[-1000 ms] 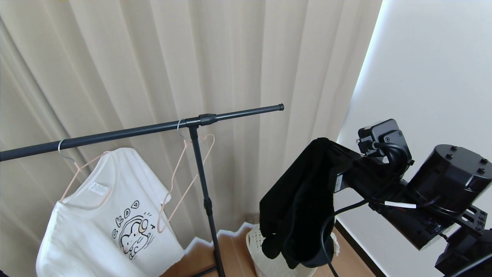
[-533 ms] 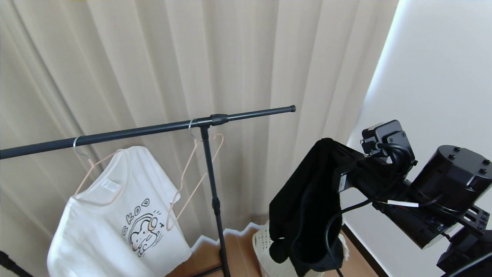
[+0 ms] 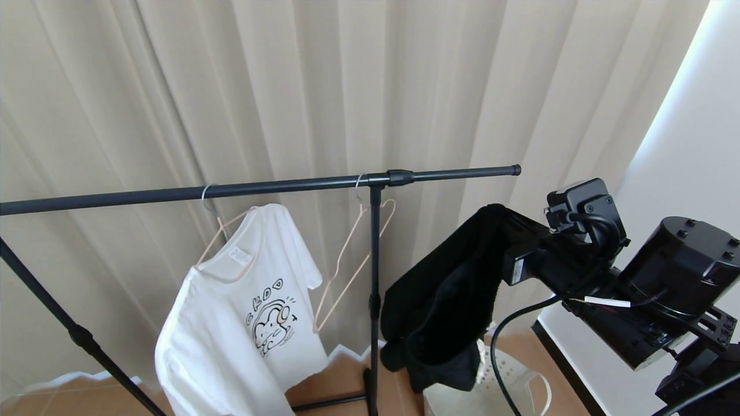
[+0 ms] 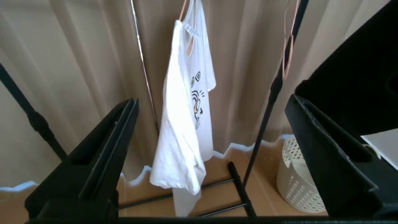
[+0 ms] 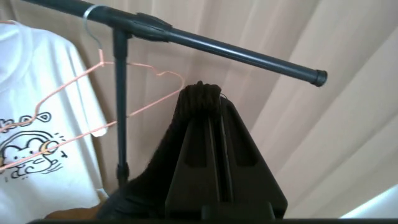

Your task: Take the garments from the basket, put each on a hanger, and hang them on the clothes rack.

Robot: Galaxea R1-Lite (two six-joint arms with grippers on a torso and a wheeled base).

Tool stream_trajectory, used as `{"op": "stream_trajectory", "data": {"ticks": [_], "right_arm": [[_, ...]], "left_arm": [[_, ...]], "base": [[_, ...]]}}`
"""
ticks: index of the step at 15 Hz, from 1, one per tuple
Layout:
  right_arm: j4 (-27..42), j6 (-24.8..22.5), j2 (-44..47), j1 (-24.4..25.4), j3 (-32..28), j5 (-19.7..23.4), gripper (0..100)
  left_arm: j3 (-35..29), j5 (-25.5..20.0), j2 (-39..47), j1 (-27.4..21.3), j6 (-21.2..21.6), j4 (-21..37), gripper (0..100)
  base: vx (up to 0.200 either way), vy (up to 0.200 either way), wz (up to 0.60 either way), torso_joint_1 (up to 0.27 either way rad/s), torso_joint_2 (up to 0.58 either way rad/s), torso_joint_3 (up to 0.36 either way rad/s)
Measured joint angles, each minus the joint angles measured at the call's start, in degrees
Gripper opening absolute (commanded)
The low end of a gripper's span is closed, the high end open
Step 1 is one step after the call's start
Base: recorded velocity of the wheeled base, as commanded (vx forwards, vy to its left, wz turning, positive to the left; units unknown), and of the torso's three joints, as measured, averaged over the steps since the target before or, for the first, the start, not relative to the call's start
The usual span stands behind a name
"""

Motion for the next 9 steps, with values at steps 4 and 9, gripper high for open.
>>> {"op": "stream_trajectory", "data": {"ticks": [4, 9], "right_arm": [[-0.1, 0.0, 0.1, 0.0, 0.2, 0.0, 0], [-0.2, -0.6, 0.1, 0.0, 0.3, 0.0, 0]], "left_arm": [[0.0, 0.0, 0.0, 0.0, -0.1, 0.0, 100], [0.0, 0.0, 0.0, 0.0, -0.1, 0.0, 100]], "base": [[-0.2, 0.0, 0.0, 0.002, 0.0, 0.002], [0.0, 0.04, 0.0, 0.0, 0.0, -0.001]]}}
